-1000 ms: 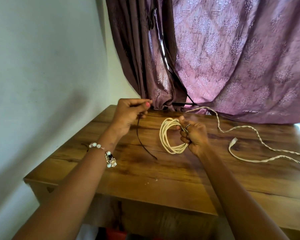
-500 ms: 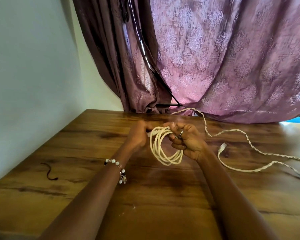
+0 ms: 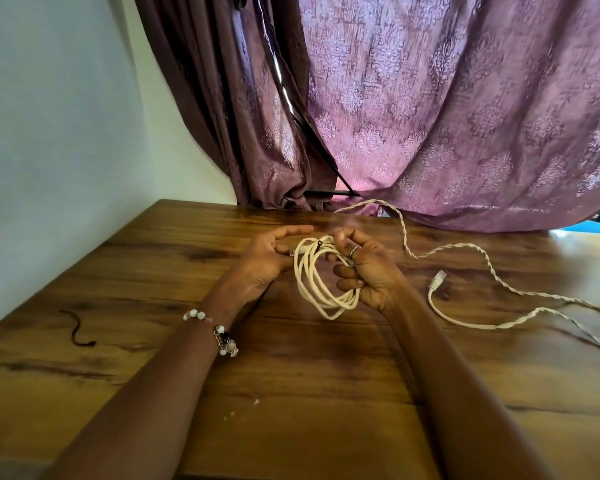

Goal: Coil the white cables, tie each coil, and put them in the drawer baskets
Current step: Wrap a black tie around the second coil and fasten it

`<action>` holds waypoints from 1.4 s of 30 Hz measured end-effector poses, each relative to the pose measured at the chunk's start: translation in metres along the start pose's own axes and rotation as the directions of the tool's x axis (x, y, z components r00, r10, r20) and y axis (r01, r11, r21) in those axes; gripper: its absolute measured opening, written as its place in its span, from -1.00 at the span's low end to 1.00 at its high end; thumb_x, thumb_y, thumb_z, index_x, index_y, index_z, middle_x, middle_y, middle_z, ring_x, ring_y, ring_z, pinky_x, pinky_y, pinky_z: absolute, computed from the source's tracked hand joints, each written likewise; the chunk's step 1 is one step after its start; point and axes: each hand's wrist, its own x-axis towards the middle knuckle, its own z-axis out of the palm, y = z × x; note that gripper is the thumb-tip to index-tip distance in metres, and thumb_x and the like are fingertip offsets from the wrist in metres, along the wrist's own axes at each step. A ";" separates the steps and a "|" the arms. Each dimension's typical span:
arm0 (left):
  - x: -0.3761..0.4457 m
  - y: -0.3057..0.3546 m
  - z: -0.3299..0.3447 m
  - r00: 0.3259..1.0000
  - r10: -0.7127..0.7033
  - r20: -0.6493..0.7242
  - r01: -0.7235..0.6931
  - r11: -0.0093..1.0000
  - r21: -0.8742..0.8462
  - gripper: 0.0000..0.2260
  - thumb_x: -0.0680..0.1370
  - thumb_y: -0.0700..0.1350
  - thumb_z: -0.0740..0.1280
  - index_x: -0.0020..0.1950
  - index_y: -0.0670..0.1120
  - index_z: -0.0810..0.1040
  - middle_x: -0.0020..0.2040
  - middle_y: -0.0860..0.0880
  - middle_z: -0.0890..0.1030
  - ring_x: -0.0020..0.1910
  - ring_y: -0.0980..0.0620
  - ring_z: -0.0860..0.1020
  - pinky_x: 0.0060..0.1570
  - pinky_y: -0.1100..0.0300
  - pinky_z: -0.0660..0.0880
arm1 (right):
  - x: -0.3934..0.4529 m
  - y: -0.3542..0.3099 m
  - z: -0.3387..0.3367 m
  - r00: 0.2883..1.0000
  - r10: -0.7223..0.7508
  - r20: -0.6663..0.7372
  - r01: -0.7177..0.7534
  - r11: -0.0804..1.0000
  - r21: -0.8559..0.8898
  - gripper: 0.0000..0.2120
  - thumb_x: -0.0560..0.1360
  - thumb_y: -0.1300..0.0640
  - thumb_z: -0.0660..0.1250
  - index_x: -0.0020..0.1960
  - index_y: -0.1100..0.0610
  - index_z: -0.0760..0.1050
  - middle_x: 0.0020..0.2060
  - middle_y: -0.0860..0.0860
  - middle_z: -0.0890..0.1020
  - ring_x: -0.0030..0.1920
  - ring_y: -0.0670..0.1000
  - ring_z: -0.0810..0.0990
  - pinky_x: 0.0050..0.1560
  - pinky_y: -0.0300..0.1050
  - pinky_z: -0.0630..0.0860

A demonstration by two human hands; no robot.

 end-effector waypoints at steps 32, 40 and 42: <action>-0.006 0.023 0.003 0.922 -0.025 -0.387 0.060 0.995 0.077 -0.93 0.39 -0.28 0.48 -0.22 -0.13 0.67 -0.25 -0.03 0.67 -0.29 0.10 0.58 -0.43 0.29 0.37 | 0.003 0.004 0.003 0.823 -0.481 -0.303 0.376 0.860 -0.344 -0.87 0.58 0.19 0.26 0.01 0.20 0.58 -0.40 0.07 0.53 -0.60 -0.16 0.29 -0.61 -0.34 0.19; -0.015 0.016 0.046 0.945 0.036 -0.326 0.044 0.972 0.233 -0.86 0.32 -0.35 0.50 -0.29 -0.15 0.62 -0.47 -0.04 0.58 -0.59 0.12 0.46 -0.54 0.31 0.36 | 0.002 0.007 0.009 0.788 -0.573 -0.226 0.446 0.783 -0.433 -0.85 0.59 0.24 0.24 0.01 0.25 0.57 -0.33 0.03 0.57 -0.53 -0.24 0.45 -0.47 -0.46 0.31; -0.014 0.013 0.050 0.918 0.031 -0.396 0.070 0.969 0.239 -0.81 0.30 -0.35 0.49 -0.28 -0.15 0.53 -0.41 -0.10 0.59 -0.61 0.07 0.47 -0.54 0.25 0.41 | 0.001 0.008 0.012 0.781 -0.591 -0.204 0.452 0.759 -0.468 -0.85 0.59 0.25 0.23 -0.04 0.17 0.58 -0.38 -0.09 0.59 -0.52 -0.25 0.46 -0.46 -0.47 0.32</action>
